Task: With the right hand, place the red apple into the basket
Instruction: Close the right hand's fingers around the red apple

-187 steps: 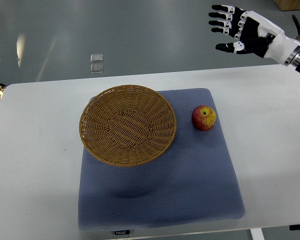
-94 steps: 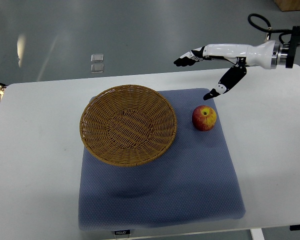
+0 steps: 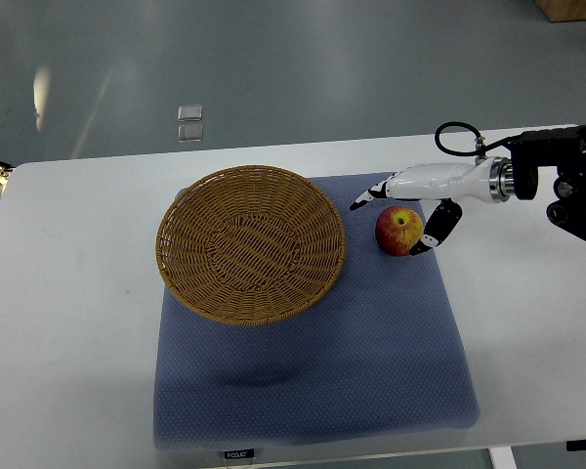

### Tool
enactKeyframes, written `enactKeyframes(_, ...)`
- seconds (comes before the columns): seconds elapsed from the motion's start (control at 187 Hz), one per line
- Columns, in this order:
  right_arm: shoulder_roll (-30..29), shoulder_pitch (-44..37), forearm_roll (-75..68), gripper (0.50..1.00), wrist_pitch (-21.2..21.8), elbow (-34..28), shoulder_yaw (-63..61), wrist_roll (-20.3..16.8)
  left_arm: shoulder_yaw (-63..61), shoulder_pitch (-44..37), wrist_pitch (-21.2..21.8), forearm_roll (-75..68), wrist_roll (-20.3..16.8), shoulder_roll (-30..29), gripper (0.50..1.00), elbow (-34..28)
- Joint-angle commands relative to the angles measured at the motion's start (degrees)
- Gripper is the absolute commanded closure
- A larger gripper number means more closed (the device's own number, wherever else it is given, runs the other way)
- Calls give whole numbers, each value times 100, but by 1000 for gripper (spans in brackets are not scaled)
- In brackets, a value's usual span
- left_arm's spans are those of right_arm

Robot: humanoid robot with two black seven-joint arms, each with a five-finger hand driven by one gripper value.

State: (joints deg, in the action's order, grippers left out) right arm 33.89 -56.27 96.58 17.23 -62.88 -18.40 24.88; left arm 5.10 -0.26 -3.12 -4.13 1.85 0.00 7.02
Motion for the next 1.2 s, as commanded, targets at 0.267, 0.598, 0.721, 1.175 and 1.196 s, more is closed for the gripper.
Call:
enactKeyframes(0.267, -435, -85, 371, 585, -546, 610, 477, -9, 0, 0, 4, 0, -1, 0, 500, 1)
enactKeyframes(0.598, -629, -261, 415, 585, -862, 1068, 899, 26, 0, 0, -5, 0, -1, 0, 500, 1)
enactKeyframes(0.721, -629, -270, 415, 585, -853, 1068, 926, 43, 0, 0, 4, 0, -1, 0, 500, 1)
enactKeyframes(1.175, -629, -279, 415, 630, -818, 1059, 1084, 131, 0, 0, -4, 0, -1, 0, 500, 1)
enactKeyframes(1.196, -629, -279, 415, 642, -818, 1059, 1084, 131, 0, 0, 4, 0, -1, 0, 500, 1)
